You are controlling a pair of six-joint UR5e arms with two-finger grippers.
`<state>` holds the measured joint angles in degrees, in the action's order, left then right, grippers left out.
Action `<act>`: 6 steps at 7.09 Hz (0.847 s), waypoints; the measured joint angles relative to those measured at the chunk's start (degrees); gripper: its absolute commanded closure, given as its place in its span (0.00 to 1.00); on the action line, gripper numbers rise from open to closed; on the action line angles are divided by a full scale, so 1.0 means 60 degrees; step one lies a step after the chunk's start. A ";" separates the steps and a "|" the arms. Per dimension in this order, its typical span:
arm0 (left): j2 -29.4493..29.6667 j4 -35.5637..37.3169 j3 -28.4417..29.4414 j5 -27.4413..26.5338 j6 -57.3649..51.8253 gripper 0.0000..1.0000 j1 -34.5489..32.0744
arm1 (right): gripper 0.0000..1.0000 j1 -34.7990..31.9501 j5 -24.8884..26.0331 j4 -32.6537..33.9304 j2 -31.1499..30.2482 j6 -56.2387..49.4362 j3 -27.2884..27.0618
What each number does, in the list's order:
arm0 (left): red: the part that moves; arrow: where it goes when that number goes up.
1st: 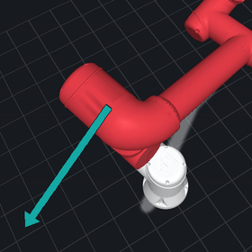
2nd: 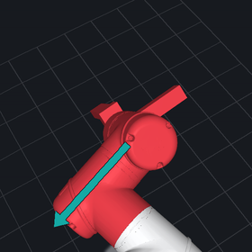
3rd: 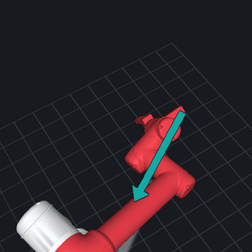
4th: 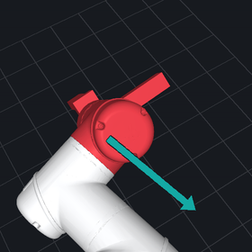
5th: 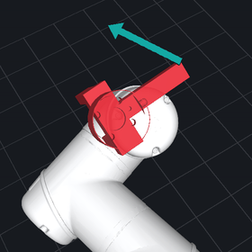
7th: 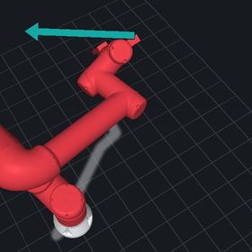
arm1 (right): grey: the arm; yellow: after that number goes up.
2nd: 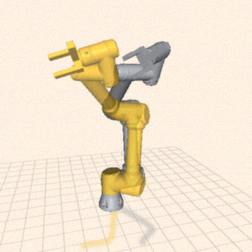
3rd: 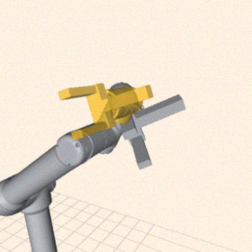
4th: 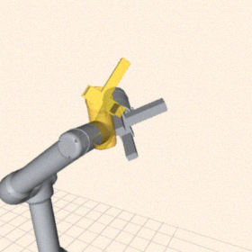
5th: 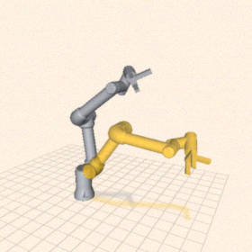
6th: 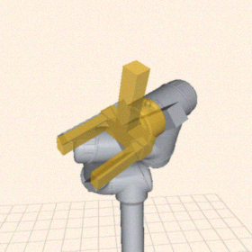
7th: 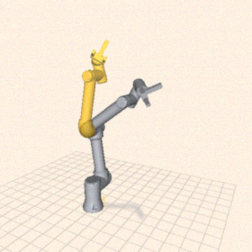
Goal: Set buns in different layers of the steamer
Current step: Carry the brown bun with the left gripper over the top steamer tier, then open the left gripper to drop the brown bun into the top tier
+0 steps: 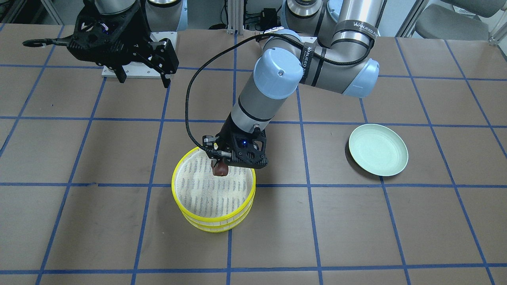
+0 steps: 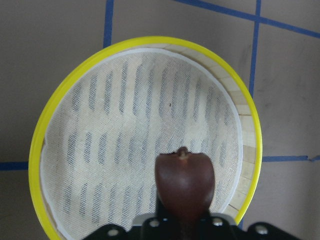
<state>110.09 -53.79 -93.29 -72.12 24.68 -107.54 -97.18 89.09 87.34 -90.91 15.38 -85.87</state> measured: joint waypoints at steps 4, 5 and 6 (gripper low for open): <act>-0.0132 0.0015 0.0098 -0.0024 -0.0107 0.00 0.0021 | 0.00 0.0008 0.0171 -0.0005 0.0005 -0.0163 -0.0012; -0.0152 0.0027 0.0096 -0.0007 -0.0070 0.00 0.0019 | 0.00 0.0008 0.0206 -0.0003 0.0005 -0.0265 -0.0014; -0.0178 0.0037 0.0088 0.0019 0.0007 0.00 0.0005 | 0.00 0.0009 0.0218 -0.0007 0.0006 -0.0313 -0.0014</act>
<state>109.02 -53.56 -92.76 -72.01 24.72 -107.50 -97.12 90.40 87.30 -90.88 13.50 -85.95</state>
